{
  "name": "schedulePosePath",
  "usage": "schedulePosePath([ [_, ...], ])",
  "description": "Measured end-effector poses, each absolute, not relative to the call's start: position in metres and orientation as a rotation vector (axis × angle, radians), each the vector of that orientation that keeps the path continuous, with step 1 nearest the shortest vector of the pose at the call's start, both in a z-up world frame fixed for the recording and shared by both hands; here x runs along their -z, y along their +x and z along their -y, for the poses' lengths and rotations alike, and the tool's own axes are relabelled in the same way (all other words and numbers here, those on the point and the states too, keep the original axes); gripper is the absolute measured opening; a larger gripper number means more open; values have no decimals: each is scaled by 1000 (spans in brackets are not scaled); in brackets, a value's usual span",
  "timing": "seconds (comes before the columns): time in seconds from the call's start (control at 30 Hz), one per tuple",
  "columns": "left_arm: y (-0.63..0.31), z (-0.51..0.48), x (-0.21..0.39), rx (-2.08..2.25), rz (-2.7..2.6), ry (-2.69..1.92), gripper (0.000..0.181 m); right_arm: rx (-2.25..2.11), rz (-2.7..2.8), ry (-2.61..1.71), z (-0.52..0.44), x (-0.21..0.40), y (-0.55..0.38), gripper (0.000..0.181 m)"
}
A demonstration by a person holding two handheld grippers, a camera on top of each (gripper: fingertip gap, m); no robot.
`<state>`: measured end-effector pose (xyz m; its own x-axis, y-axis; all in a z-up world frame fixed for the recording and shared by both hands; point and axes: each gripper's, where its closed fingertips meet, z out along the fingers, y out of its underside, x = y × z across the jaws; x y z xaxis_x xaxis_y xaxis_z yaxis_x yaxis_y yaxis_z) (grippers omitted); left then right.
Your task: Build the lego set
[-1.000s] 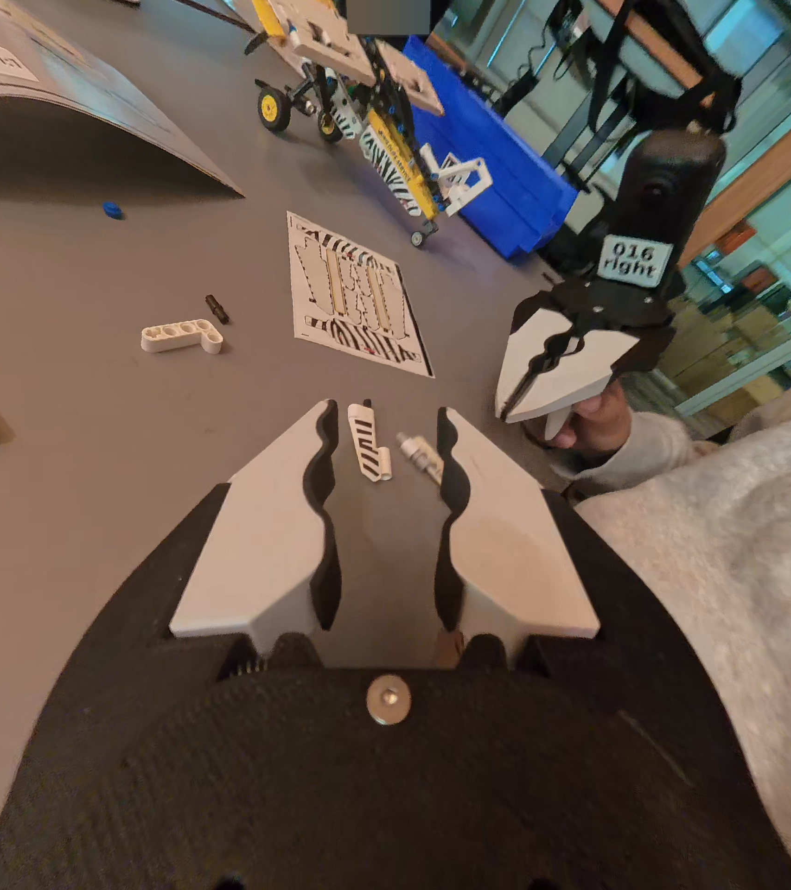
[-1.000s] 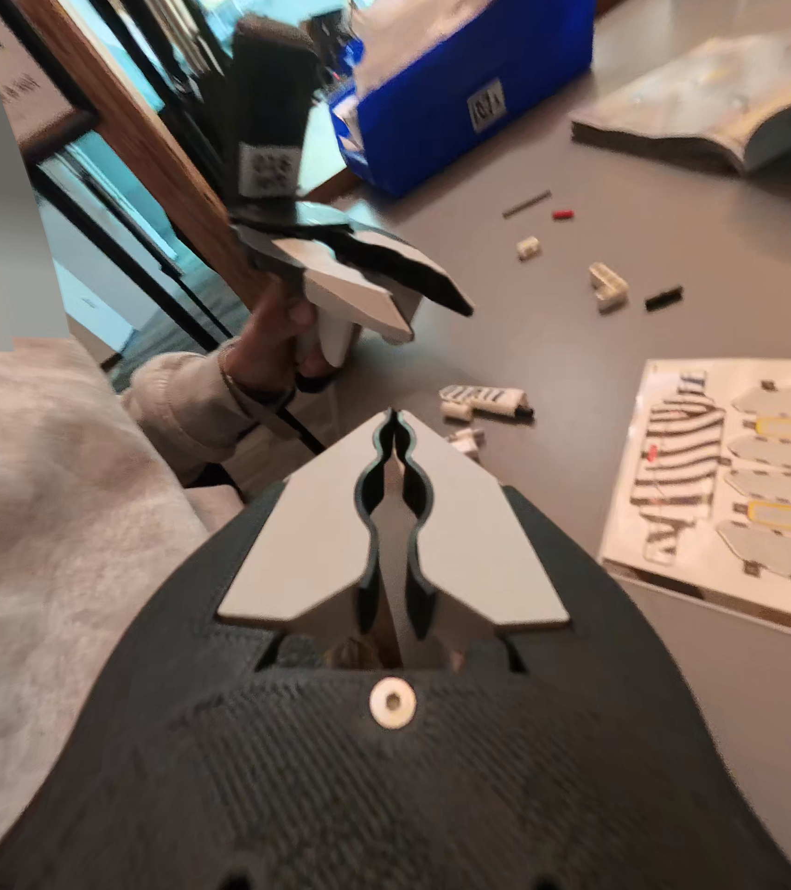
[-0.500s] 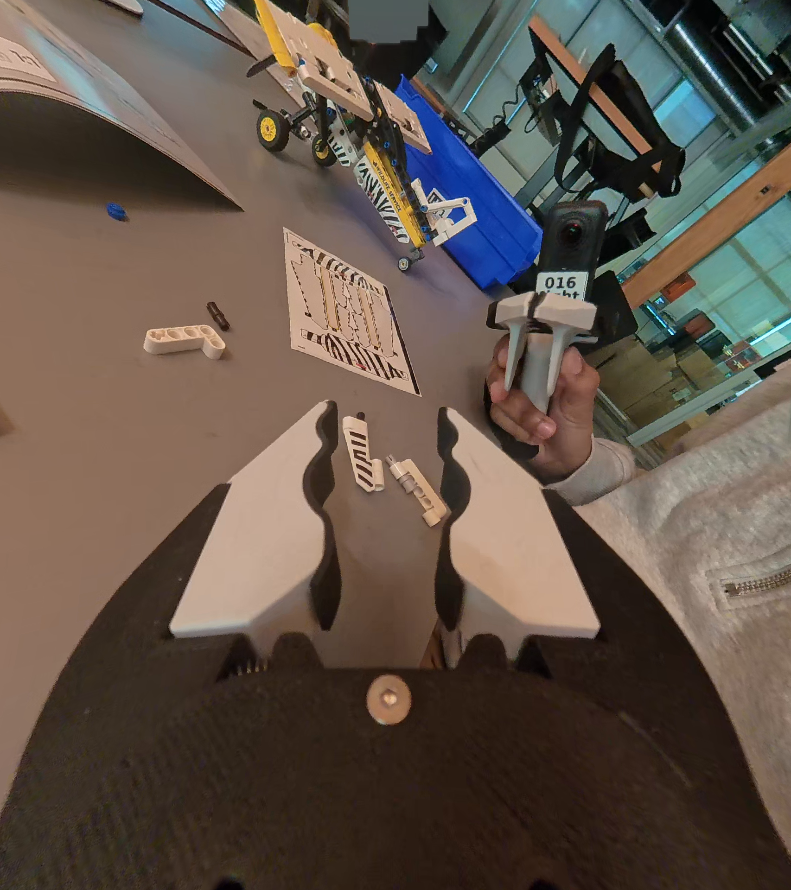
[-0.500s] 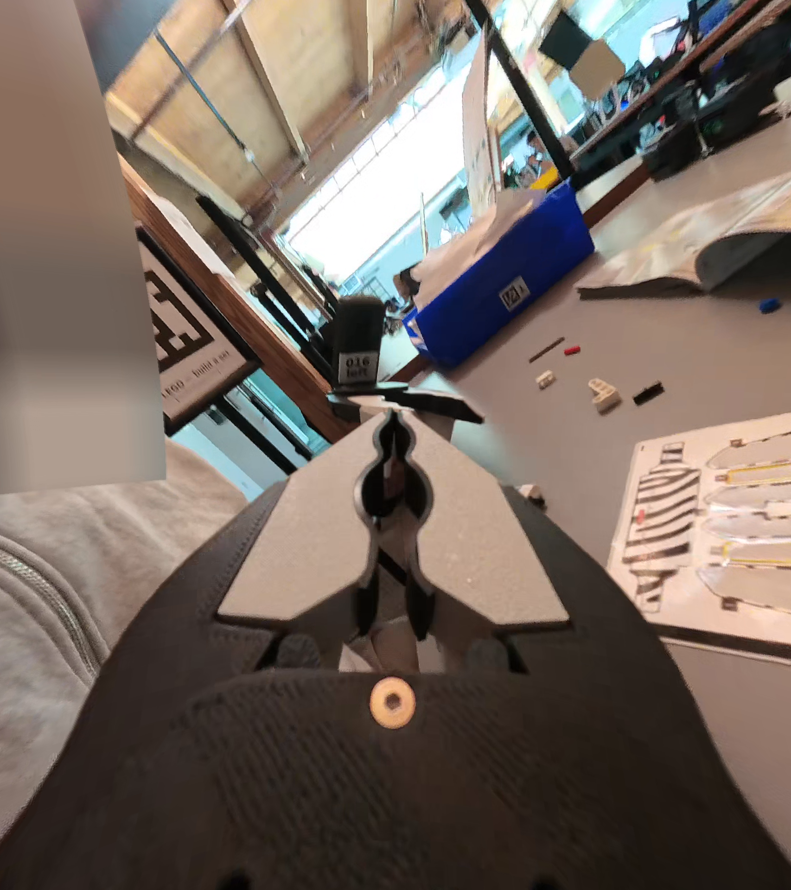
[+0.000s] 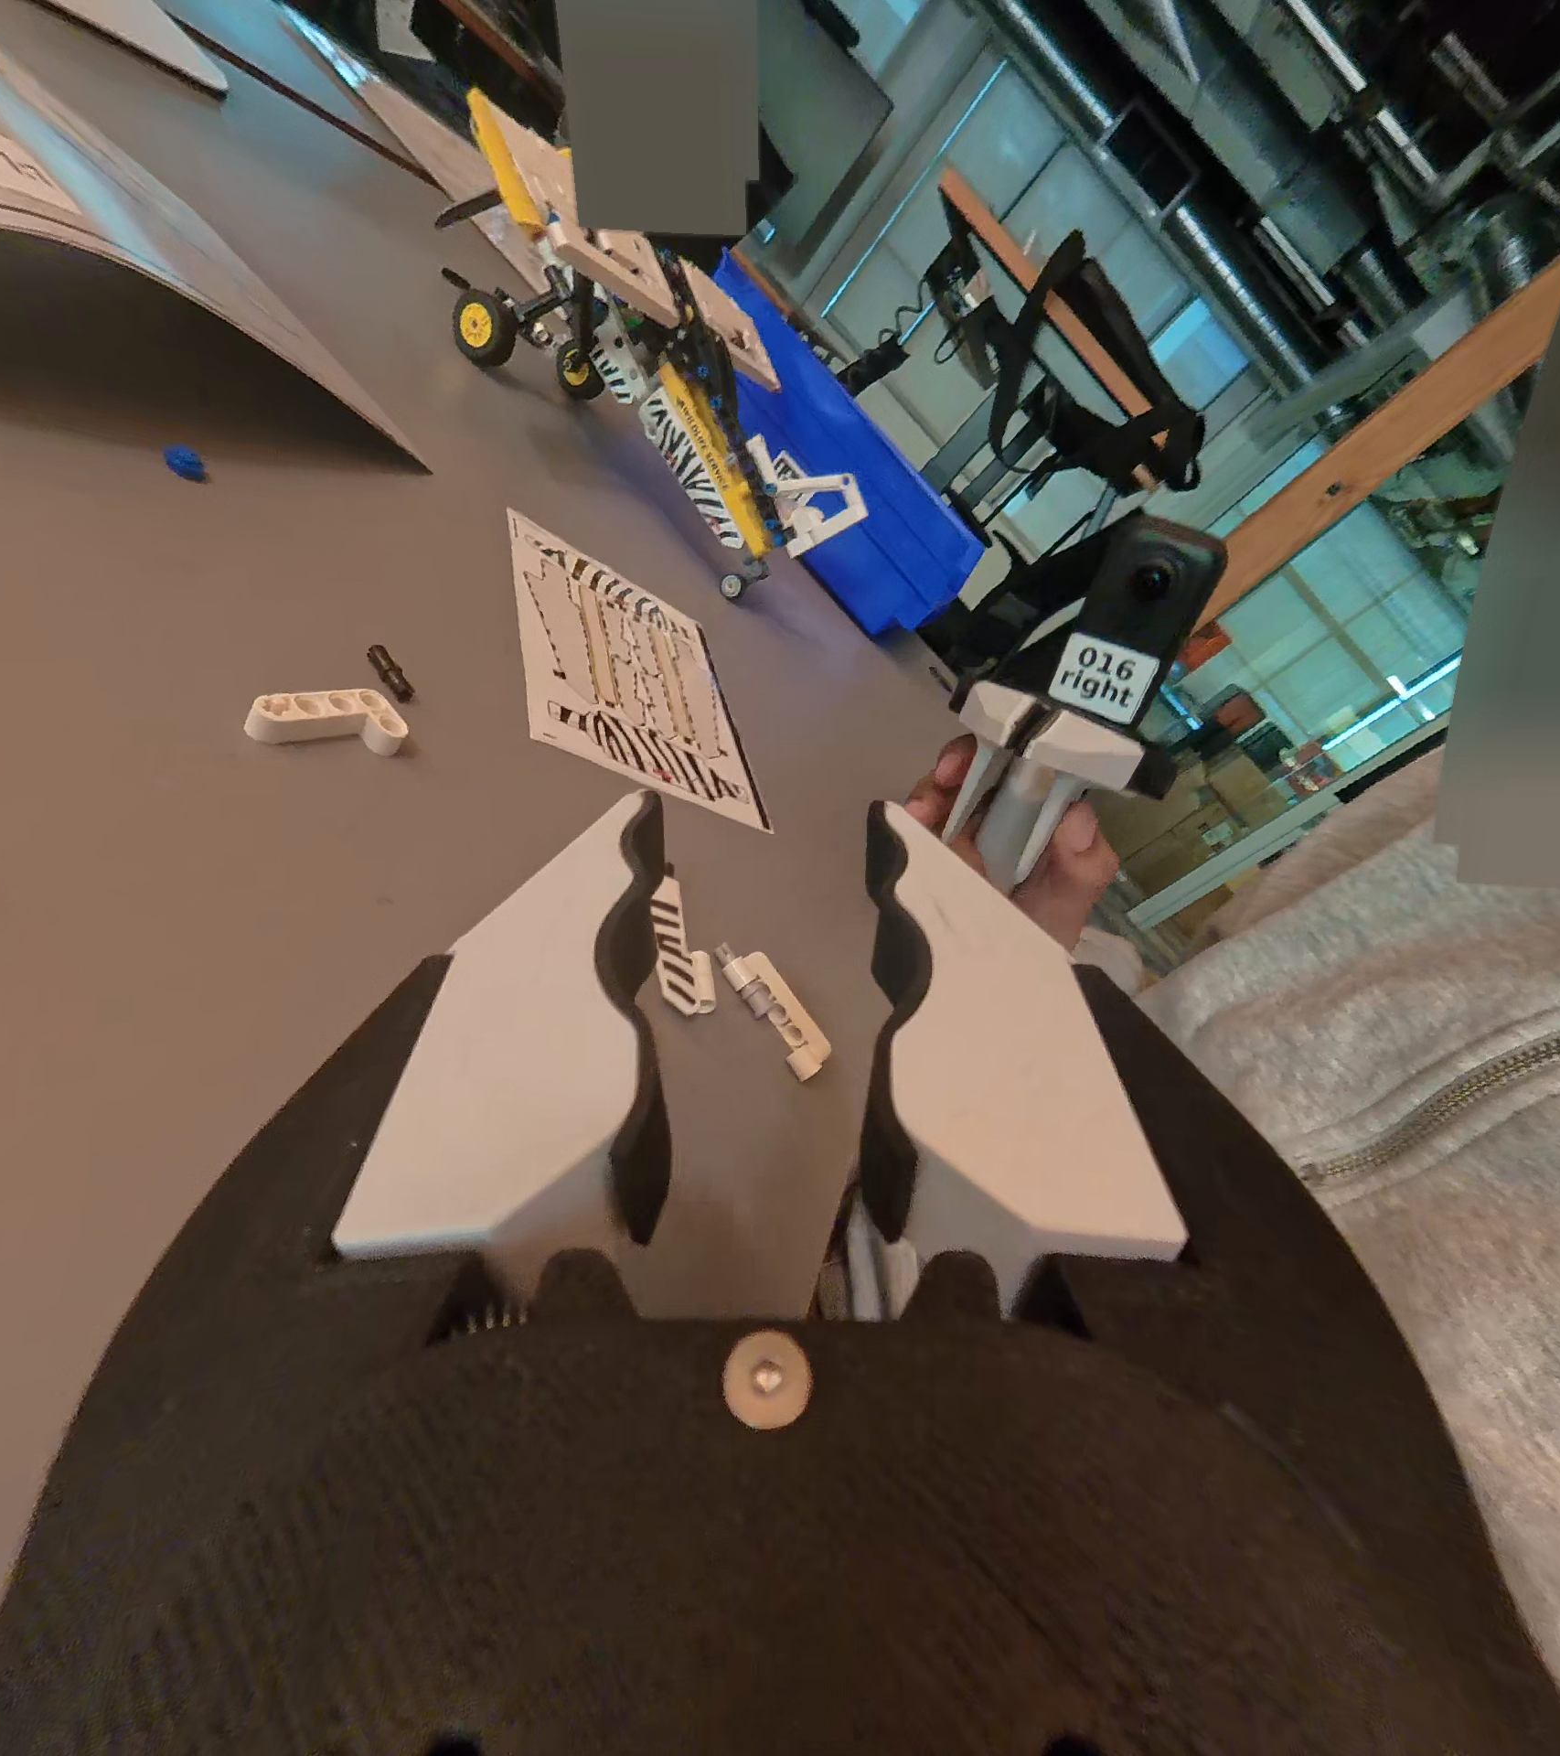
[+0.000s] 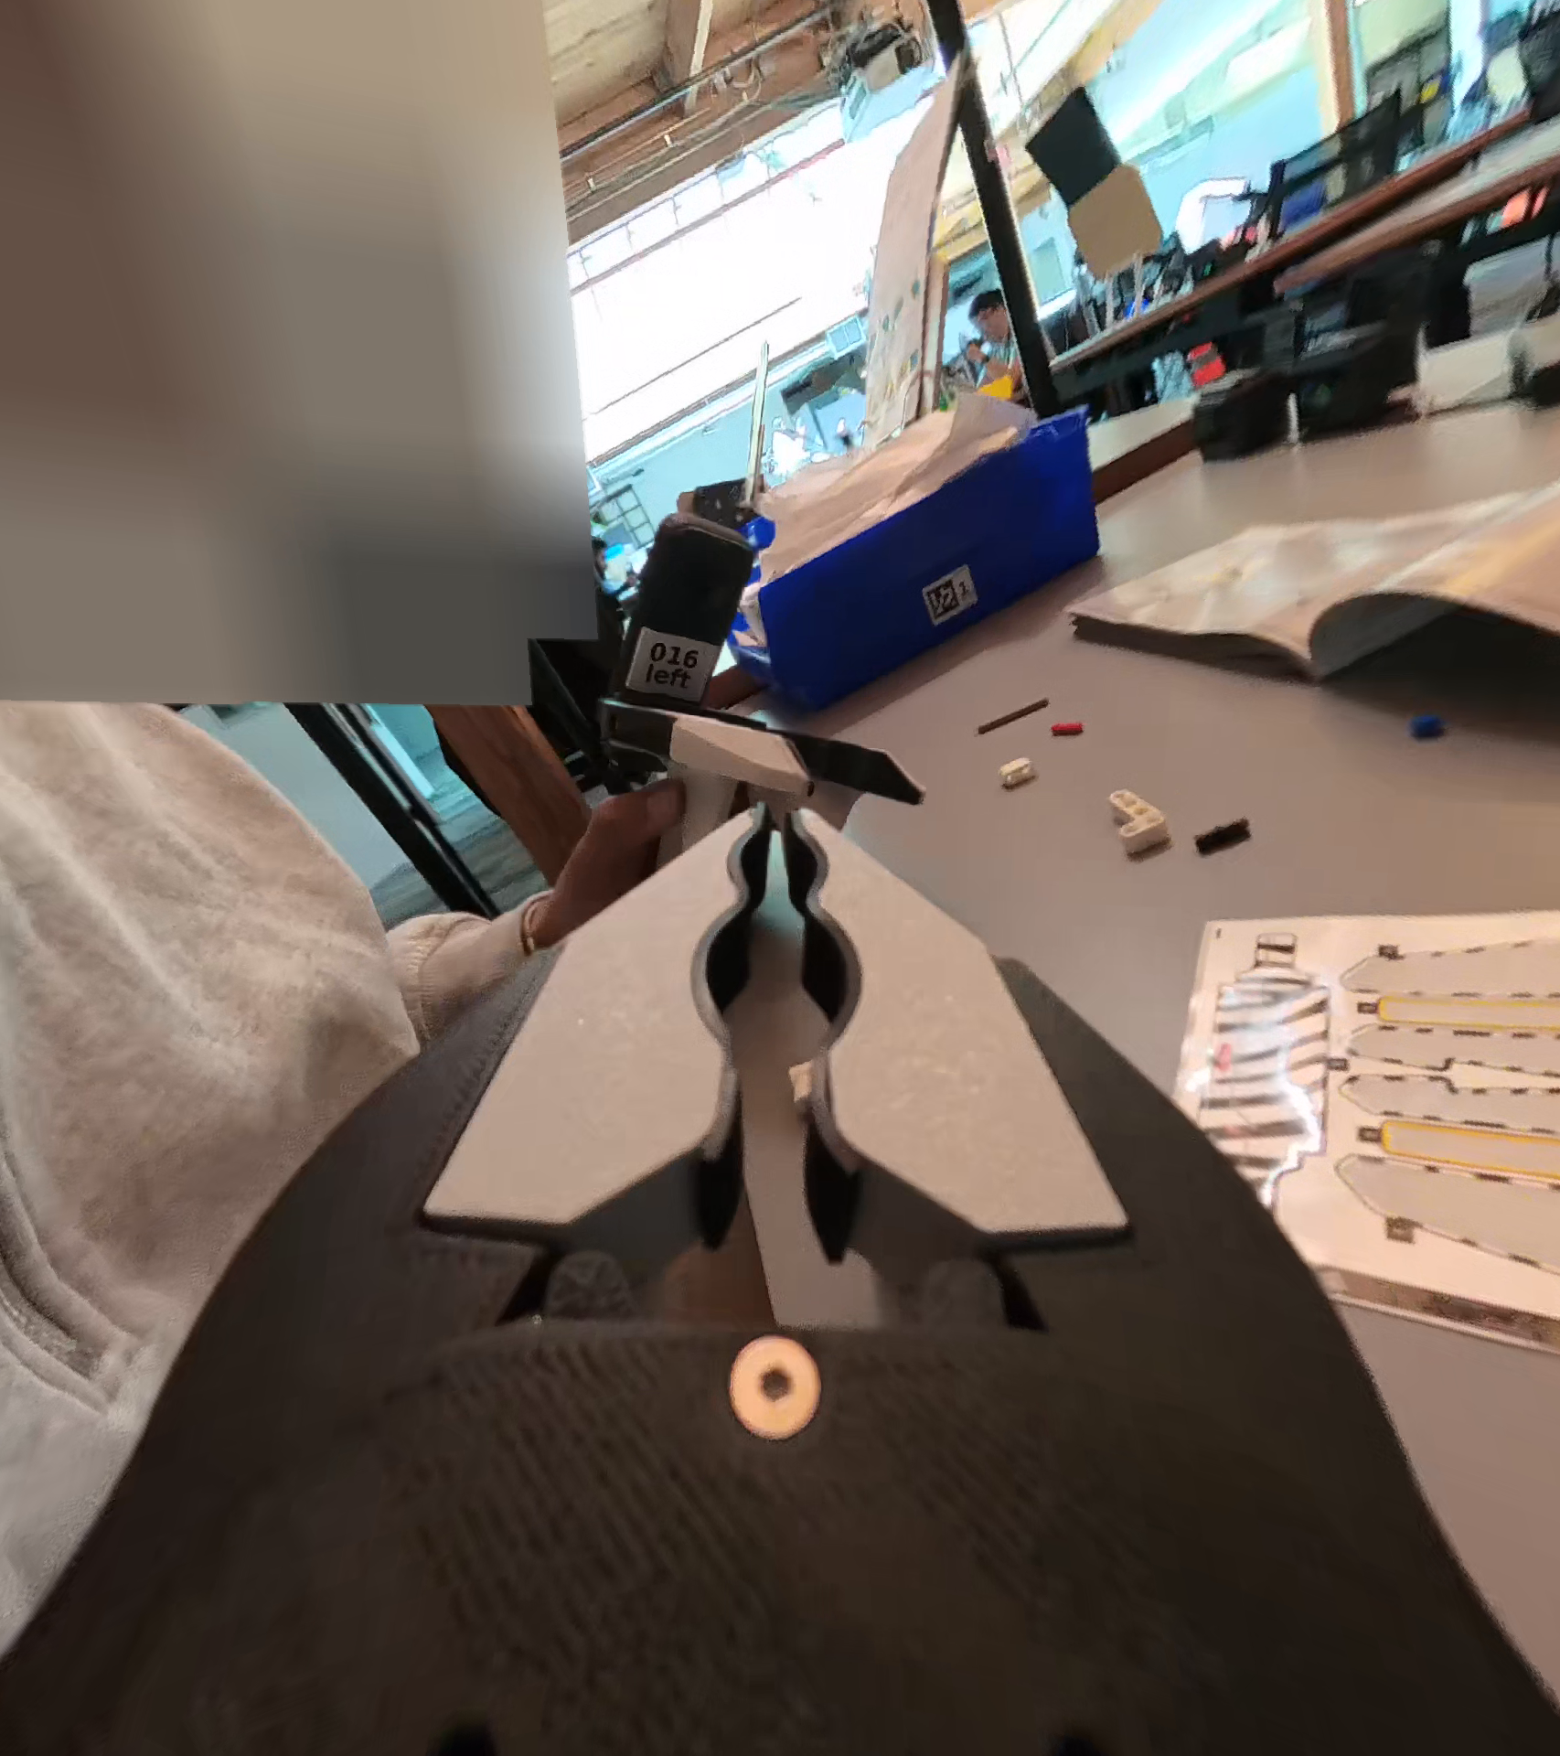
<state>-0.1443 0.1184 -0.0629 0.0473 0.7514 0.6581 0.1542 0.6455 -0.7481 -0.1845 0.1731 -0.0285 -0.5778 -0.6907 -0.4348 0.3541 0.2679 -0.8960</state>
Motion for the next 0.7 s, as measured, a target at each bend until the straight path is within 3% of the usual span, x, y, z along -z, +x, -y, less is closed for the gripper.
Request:
schedulePosePath([
  [0.7, -144, -109, 48, -470, 1372, -683, 55, 1501, -1614, -298, -174, 25, -188, 4],
])
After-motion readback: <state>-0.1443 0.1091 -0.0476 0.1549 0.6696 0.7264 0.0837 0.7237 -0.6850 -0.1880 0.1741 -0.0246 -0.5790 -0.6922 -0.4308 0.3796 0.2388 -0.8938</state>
